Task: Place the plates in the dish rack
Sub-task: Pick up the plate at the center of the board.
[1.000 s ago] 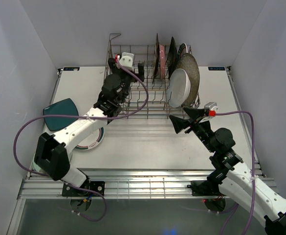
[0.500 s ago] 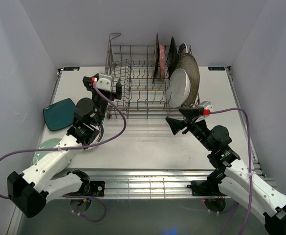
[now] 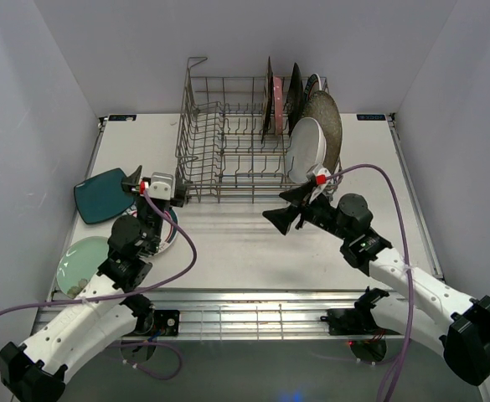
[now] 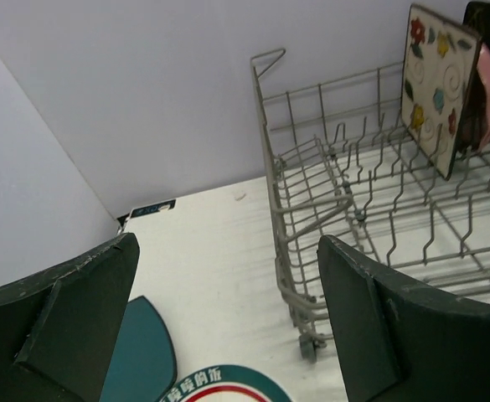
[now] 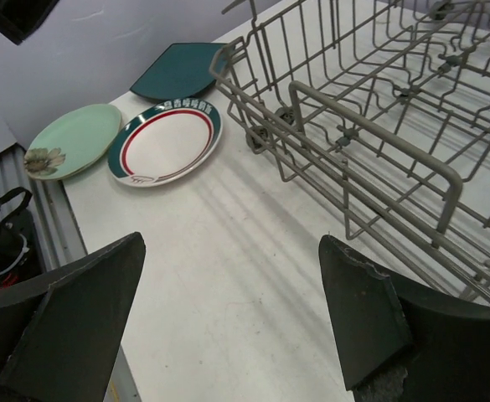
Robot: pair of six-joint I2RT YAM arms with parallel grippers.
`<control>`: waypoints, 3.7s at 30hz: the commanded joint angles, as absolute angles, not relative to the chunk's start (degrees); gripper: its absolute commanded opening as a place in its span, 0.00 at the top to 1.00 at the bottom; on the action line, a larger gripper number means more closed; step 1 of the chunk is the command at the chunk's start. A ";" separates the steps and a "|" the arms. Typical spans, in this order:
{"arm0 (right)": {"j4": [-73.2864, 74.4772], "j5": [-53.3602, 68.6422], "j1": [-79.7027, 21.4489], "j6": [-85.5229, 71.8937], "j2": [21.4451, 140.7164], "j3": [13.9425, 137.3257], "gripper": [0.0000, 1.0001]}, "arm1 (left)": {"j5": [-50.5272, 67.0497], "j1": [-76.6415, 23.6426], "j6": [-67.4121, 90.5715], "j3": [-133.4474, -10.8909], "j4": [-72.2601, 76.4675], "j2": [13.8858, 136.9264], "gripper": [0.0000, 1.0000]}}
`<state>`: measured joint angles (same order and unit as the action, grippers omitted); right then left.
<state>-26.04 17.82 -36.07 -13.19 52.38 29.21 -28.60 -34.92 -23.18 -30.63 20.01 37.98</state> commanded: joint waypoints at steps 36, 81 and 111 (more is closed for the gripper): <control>-72.60 -14.24 -62.92 -57.56 101.68 37.61 0.06 | -41.04 -33.66 -26.63 -18.46 32.52 19.51 0.02; -50.72 -2.46 -65.48 -69.08 133.06 74.09 0.11 | -43.07 -33.40 -28.83 -18.37 35.07 17.84 0.02; -57.03 -0.44 -64.78 -72.07 135.18 72.43 0.92 | -43.50 -33.40 -28.12 -18.37 34.98 15.55 0.02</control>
<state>-50.65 -0.86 -65.28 -70.72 135.39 73.80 -43.18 -33.85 -28.42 -18.39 34.72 15.51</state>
